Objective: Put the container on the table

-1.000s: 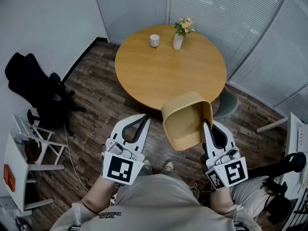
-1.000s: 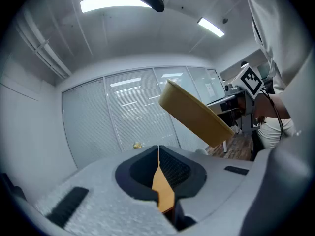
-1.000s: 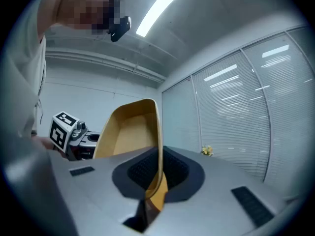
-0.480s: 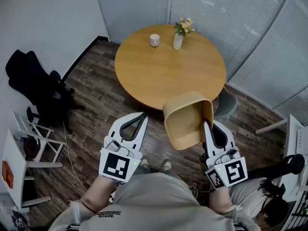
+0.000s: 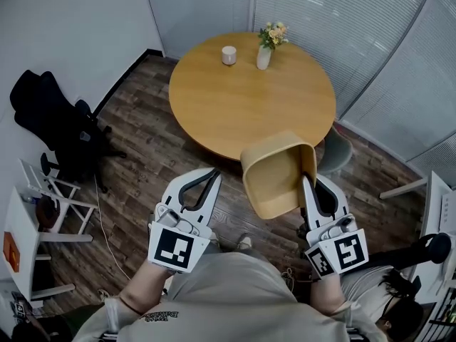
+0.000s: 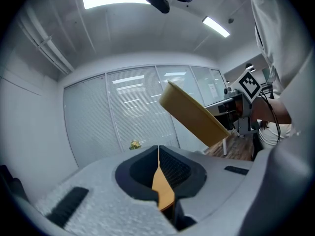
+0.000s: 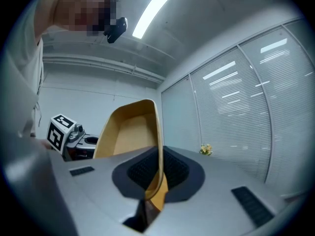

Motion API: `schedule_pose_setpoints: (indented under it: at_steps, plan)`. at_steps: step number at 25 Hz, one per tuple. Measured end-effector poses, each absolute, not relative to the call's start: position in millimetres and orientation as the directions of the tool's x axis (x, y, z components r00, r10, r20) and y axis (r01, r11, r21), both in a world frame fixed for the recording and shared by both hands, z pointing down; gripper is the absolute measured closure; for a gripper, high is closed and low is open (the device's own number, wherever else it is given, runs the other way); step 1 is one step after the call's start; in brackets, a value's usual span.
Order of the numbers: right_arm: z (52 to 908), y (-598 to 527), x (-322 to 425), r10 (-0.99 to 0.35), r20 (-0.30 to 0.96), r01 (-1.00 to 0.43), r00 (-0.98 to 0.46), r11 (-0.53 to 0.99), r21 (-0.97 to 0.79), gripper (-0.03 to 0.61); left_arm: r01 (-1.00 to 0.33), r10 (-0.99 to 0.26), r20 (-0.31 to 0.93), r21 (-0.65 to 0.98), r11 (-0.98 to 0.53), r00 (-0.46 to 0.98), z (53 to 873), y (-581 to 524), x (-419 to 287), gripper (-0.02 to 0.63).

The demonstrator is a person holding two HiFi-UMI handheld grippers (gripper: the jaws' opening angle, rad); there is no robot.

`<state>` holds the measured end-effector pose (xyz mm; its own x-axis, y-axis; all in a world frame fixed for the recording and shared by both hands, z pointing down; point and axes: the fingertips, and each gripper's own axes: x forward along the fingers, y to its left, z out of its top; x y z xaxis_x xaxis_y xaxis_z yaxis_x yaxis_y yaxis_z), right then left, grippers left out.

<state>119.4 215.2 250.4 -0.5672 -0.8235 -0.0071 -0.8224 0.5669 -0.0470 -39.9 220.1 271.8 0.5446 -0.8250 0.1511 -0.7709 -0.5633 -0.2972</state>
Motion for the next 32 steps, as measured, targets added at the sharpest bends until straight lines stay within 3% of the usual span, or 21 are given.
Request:
schedule_pose_setpoints:
  at_steps: [32]
  plan:
    - [281.5, 177.7, 195.2, -0.831, 0.019, -0.832, -0.555, 0.555, -0.011, 0.546, -0.814, -0.872, 0.155, -0.313, -0.489, 0.464, 276.1, 187.8, 2.1, 0.586]
